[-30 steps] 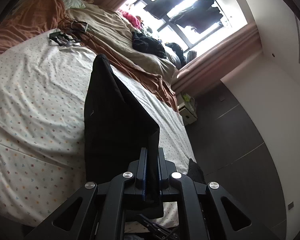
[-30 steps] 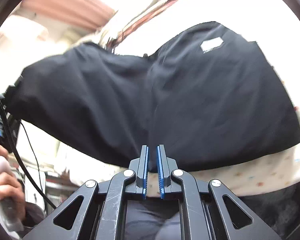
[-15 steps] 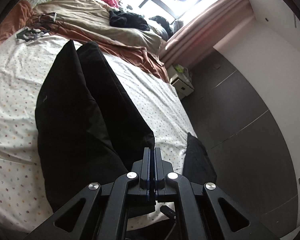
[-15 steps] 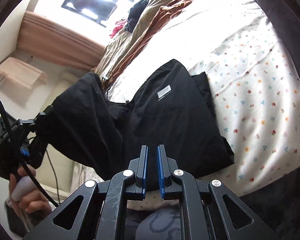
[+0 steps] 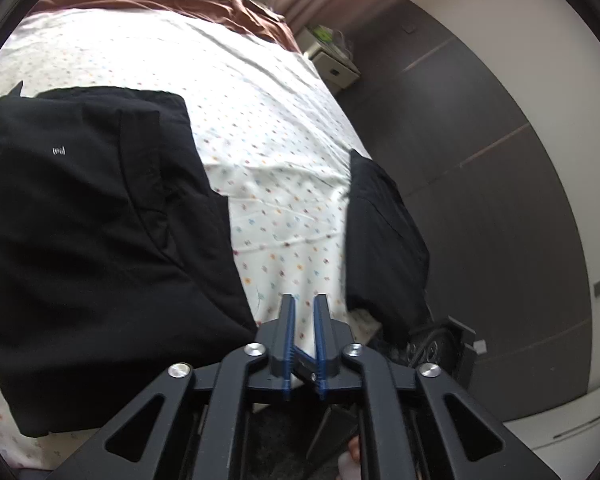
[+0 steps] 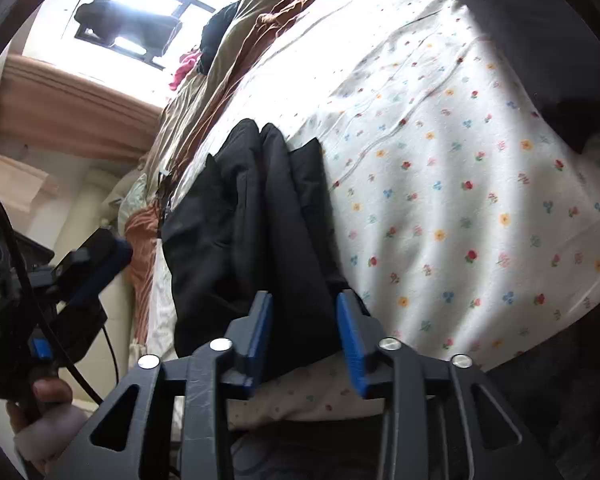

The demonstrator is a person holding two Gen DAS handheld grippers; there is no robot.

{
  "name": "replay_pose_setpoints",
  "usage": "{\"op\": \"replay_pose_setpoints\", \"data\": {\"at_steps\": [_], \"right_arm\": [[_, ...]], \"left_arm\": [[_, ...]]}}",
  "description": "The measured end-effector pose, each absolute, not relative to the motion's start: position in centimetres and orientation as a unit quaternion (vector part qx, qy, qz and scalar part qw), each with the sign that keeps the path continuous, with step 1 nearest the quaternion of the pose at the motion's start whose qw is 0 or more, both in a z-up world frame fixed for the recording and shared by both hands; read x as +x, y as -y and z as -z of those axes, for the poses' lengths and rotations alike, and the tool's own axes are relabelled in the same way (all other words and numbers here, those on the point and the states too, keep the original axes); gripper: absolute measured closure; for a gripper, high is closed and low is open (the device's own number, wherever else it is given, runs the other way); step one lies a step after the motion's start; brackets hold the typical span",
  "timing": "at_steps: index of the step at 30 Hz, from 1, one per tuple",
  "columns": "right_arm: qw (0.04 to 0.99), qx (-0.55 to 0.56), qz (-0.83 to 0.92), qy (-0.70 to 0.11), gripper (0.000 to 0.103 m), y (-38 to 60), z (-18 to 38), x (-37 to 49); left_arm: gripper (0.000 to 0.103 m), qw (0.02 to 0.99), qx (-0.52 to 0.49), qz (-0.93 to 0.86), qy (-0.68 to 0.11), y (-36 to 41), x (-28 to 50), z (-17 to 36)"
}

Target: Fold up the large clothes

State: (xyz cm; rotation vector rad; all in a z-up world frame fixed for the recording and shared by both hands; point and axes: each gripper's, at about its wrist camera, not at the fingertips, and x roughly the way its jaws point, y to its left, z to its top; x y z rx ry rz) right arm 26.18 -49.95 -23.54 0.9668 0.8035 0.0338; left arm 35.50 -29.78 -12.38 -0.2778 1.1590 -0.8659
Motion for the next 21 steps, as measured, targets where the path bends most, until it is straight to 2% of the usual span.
{"op": "replay_pose_setpoints", "data": {"at_steps": [1, 2, 3, 4, 5, 11, 17, 19, 20, 21], "right_arm": [[0.809, 0.454, -0.018, -0.372, 0.062, 50.0, 23.4, 26.2], [0.810, 0.455, -0.022, -0.370, 0.062, 50.0, 23.3, 26.2], [0.811, 0.454, -0.025, -0.368, 0.061, 50.0, 23.2, 26.4], [0.814, 0.450, -0.030, -0.366, 0.060, 49.8, 22.9, 26.6], [0.816, 0.447, -0.034, -0.366, 0.056, 49.5, 22.8, 26.9], [0.825, 0.428, -0.058, -0.364, 0.050, 47.6, 21.8, 28.8], [0.820, 0.425, -0.058, -0.379, 0.050, 46.5, 22.8, 31.2], [0.824, 0.420, -0.066, -0.375, 0.072, 46.1, 22.6, 31.5], [0.827, 0.416, -0.071, -0.373, 0.091, 45.8, 22.4, 31.6], [0.829, 0.412, -0.074, -0.371, 0.092, 45.5, 22.1, 31.6]], "left_arm": [[0.070, 0.748, -0.124, 0.390, -0.523, 29.2, 35.4, 12.1], [0.061, 0.757, -0.124, 0.382, -0.515, 28.3, 35.4, 11.8], [0.043, 0.766, -0.128, 0.375, -0.506, 27.4, 35.2, 11.4], [0.029, 0.777, -0.136, 0.366, -0.494, 26.3, 34.9, 11.1], [0.025, 0.790, -0.145, 0.352, -0.480, 24.6, 35.0, 10.6], [0.023, 0.821, -0.177, 0.272, -0.470, 15.9, 36.5, 10.8], [0.023, 0.828, -0.206, 0.197, -0.483, 8.2, 36.6, 13.6], [0.023, 0.826, -0.208, 0.178, -0.492, 6.7, 36.5, 14.9], [0.023, 0.825, -0.208, 0.170, -0.497, 6.4, 36.5, 15.4], [0.023, 0.822, -0.208, 0.165, -0.503, 6.4, 36.6, 16.1]]}}
